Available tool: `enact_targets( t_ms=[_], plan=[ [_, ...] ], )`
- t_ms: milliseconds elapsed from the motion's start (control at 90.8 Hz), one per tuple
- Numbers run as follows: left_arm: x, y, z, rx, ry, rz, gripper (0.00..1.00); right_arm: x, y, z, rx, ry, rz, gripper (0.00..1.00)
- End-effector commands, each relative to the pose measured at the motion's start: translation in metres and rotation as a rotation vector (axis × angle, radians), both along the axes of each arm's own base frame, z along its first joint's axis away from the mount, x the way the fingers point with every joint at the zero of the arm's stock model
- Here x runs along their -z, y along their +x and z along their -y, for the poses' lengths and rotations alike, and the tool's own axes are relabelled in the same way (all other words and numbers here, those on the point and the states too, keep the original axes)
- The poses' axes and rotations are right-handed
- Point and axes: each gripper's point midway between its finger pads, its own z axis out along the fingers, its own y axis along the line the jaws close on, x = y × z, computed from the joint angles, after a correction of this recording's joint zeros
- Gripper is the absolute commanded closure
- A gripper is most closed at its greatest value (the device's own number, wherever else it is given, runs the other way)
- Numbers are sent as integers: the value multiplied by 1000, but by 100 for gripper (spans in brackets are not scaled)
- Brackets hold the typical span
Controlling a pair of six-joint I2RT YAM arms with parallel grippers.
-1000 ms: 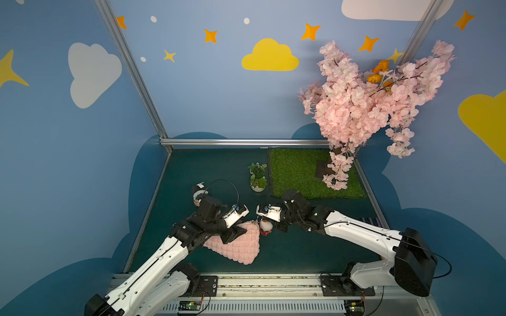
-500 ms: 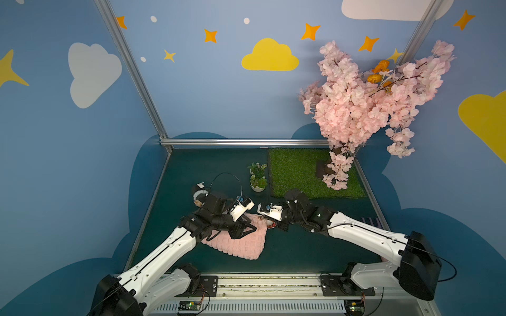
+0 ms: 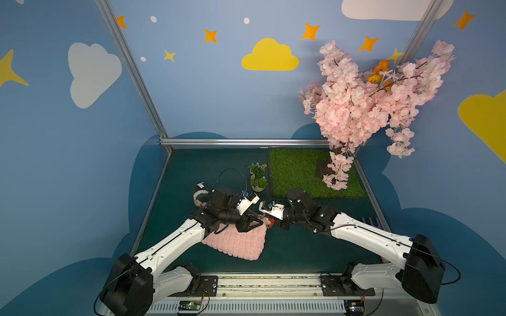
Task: Remove the decoration from the bag
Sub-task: Adjust the bag at the center of the board.
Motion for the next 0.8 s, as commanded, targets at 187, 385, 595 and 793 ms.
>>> enact_targets(
  t_ms=[187,385,595,793],
  plan=[
    [-2,17,7,41,-27,33,47,-16,0,4,12,67,0,100],
    [-14,16,6,128,-54,101,44,-17,1,6,20,79,-17,100],
    [-19,13,9,220,-76,171,41,-19,3,9,27,71,-17,100],
    [-20,8,22,307,-151,83,39,-18,5,13,34,58,-24,100]
  ],
)
